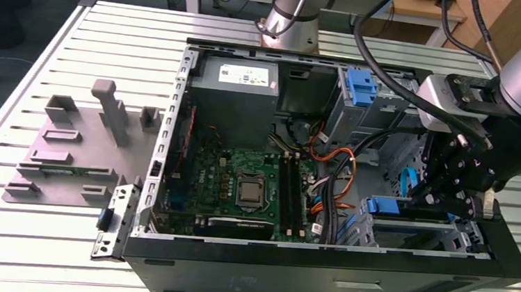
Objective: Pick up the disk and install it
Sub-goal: 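Insert the first disk wire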
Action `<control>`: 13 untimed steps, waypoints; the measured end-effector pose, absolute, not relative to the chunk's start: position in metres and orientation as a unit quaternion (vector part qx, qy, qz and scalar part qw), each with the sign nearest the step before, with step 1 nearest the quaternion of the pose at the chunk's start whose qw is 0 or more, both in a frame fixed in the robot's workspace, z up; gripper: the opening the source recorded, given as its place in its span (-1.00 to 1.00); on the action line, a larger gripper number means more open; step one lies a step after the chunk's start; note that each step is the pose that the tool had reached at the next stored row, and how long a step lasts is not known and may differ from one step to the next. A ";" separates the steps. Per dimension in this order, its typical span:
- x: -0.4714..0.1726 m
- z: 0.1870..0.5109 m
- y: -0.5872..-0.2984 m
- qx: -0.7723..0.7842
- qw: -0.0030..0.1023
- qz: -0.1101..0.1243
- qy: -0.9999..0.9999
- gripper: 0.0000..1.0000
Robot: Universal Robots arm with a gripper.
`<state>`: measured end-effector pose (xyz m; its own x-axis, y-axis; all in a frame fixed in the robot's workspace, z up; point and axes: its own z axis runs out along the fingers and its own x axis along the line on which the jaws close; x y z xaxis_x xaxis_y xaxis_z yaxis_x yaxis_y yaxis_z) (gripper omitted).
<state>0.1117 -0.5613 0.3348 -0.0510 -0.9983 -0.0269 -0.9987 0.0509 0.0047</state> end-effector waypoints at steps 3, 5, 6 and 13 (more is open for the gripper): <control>0.112 0.335 -0.561 -0.689 0.008 0.011 0.725 -0.68; 0.112 0.335 -0.561 -0.689 0.008 0.011 0.725 -0.68; 0.112 0.334 -0.561 -0.689 0.008 0.011 0.725 -0.68; 0.112 0.333 -0.561 -0.689 0.008 0.011 0.725 -0.68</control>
<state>0.1117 -0.5613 0.3328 -0.0510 -0.9983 -0.0272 -0.9987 0.0509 0.0047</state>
